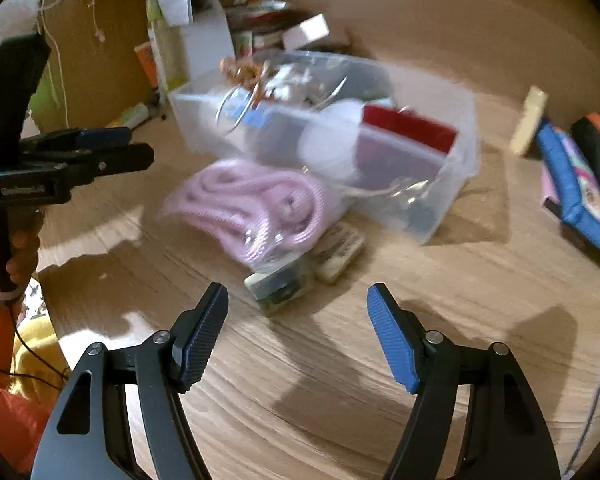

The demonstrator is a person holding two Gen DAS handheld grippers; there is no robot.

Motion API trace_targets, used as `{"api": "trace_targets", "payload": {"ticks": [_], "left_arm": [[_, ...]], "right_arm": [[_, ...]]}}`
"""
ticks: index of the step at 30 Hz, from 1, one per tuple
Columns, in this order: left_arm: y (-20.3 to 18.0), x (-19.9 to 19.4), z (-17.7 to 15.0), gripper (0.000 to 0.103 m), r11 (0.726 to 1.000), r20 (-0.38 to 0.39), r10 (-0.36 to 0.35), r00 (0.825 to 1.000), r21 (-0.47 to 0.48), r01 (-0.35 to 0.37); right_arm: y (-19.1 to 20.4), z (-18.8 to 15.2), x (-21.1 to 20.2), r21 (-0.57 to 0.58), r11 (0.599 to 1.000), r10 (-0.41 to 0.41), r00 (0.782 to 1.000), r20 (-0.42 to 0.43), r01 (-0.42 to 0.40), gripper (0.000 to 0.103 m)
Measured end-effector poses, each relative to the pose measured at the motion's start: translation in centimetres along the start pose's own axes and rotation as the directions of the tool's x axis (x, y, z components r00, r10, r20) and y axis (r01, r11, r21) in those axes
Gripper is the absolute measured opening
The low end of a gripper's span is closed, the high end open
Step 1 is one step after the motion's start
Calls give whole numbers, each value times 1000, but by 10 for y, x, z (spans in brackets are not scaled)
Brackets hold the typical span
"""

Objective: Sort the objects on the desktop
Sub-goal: 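Grasp the bagged pink rope with the left gripper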

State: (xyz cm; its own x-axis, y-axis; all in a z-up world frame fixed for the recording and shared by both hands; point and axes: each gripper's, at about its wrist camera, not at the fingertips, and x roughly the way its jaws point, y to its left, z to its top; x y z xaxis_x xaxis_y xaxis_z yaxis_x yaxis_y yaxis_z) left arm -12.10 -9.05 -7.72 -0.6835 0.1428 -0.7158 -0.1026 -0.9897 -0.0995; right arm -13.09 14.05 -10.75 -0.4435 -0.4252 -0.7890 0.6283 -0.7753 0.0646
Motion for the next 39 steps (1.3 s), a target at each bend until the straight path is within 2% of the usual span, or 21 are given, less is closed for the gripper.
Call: {"api": "trace_targets", "payload": {"ticks": [2, 5, 7, 11, 16, 22, 25, 30, 33, 36, 39], "left_arm": [[-1, 0, -4, 87, 1000, -15, -7, 1000, -2, 7], [-4, 1, -7, 96, 999, -33, -32, 999, -11, 31], [-8, 5, -7, 97, 998, -48, -65, 997, -27, 64], [-28, 21, -2, 97, 991, -109, -130, 986, -31, 128], [-60, 35, 7, 97, 991, -141, -127, 982, 34, 133], [-90, 39, 7, 97, 981, -121, -7, 993, 193, 31], [-99, 43, -1, 97, 957, -122, 72, 990, 288, -34], [-119, 53, -14, 97, 897, -110, 176, 978, 427, -114], [-127, 62, -11, 98, 877, -77, 202, 976, 459, -145], [-125, 73, -1, 98, 885, -91, 207, 974, 442, -147], [-115, 77, 8, 98, 928, -139, 131, 982, 365, -72]], "right_arm": [[1, 1, 6, 11, 1000, 12, 1000, -7, -12, 64], [4, 3, 11, 0, 1000, 4, 1000, -1, -4, 46], [4, 1, 10, -4, 1000, 2, 1000, 5, -2, 34], [-2, -5, 4, 18, 1000, -2, 1000, 20, 1, 33], [-18, -13, -13, 61, 998, -13, 999, 52, 9, 33], [-45, -18, -28, 128, 992, -4, 997, 80, -6, 34], [-54, -19, -32, 140, 990, -7, 996, 88, -5, 34], [-62, -18, -33, 154, 988, 9, 994, 107, -25, 34], [-66, -18, -33, 166, 985, 21, 993, 114, -40, 34], [-68, -19, -34, 176, 983, 36, 992, 117, -57, 34], [-66, -21, -35, 167, 985, 27, 993, 113, -45, 34]]}}
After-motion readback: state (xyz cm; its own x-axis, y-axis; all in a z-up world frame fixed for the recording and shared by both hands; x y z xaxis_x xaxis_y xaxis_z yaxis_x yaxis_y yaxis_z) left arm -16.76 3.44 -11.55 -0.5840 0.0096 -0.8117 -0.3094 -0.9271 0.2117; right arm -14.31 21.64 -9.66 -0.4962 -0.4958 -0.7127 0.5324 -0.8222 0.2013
